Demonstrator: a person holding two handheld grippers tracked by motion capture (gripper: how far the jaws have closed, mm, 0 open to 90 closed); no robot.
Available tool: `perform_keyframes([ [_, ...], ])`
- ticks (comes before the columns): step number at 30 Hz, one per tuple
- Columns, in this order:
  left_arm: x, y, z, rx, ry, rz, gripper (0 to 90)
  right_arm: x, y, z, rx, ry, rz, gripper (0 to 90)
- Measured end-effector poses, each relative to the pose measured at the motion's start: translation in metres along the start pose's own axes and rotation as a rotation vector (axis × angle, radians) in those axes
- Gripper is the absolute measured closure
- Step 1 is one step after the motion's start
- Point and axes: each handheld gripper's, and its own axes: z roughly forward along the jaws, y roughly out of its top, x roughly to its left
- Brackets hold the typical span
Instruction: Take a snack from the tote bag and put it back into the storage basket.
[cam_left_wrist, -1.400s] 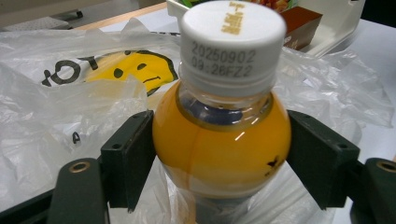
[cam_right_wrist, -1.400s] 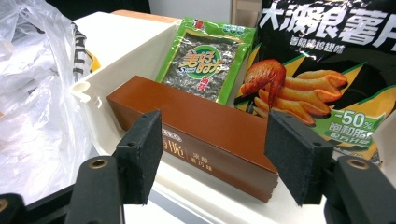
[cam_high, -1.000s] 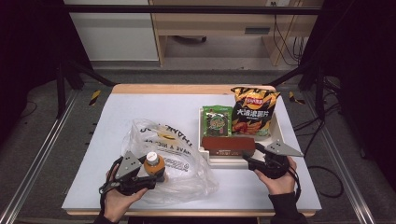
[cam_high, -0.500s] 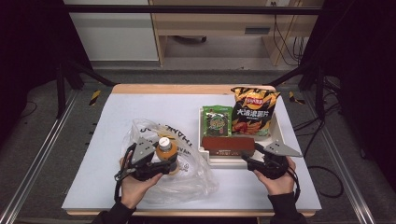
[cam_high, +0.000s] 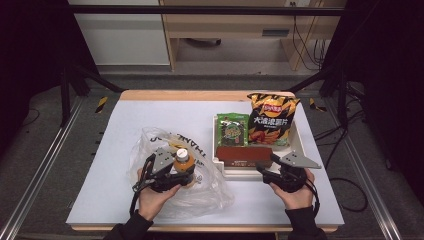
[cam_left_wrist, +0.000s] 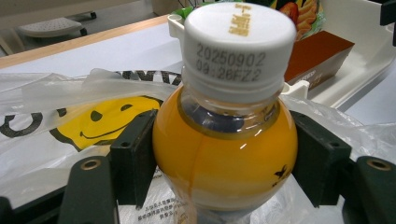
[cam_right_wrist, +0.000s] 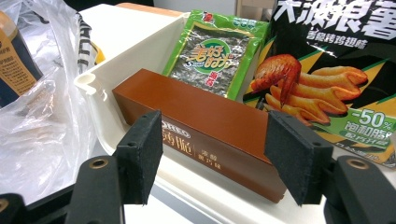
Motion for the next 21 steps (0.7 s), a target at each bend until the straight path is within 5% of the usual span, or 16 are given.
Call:
perform_keyframes([
  [5, 0.002, 0.0, -0.005, -0.011, -0.011, -0.003, 29.3, 0.003, 0.001, 0.001, -0.002, 0.01, -0.007, 37.6],
  [13, 0.009, 0.0, -0.037, -0.055, -0.028, -0.01, 26.6, 0.012, 0.006, 0.001, -0.017, 0.041, -0.014, 37.7],
  [21, 0.034, -0.019, -0.061, -0.05, 0.005, -0.012, 27.7, 0.031, 0.017, 0.001, -0.048, 0.099, -0.028, 38.4],
])
